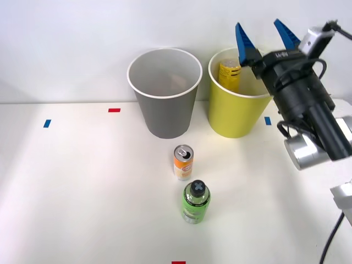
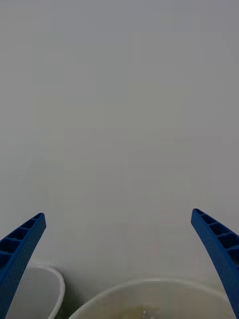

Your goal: Put cans in the gray bin, plastic bottles in the light green bin

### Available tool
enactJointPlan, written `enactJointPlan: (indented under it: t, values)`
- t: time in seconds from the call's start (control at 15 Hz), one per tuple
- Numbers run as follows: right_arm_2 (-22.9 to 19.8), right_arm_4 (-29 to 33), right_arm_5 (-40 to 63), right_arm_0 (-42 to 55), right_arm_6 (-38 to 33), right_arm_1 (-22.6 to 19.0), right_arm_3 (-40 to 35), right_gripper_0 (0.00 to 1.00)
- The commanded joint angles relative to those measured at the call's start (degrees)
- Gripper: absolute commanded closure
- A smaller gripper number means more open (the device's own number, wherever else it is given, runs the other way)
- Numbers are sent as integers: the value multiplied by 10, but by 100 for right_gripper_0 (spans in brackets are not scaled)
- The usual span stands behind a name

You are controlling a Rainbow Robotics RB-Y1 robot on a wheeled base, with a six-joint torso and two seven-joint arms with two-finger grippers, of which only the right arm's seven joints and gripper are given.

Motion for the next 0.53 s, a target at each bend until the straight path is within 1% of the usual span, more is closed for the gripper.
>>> enactJointPlan:
  t: [0.07, 0.13, 0.2, 0.27, 0.47, 0.53]
  values:
    - [-1, -36, -10, 95, 4, -26, -84, 0]
    - [-1, -49, -11, 125, 6, -33, -109, 0]
    - [-10, -57, -11, 164, 7, -38, -137, 0]
    - [-16, -58, -12, 189, 7, -40, -154, 0]
    - [-42, -58, -20, 310, 11, -38, -225, 0]
    - [-48, -57, -39, 336, 14, -38, -227, 0]
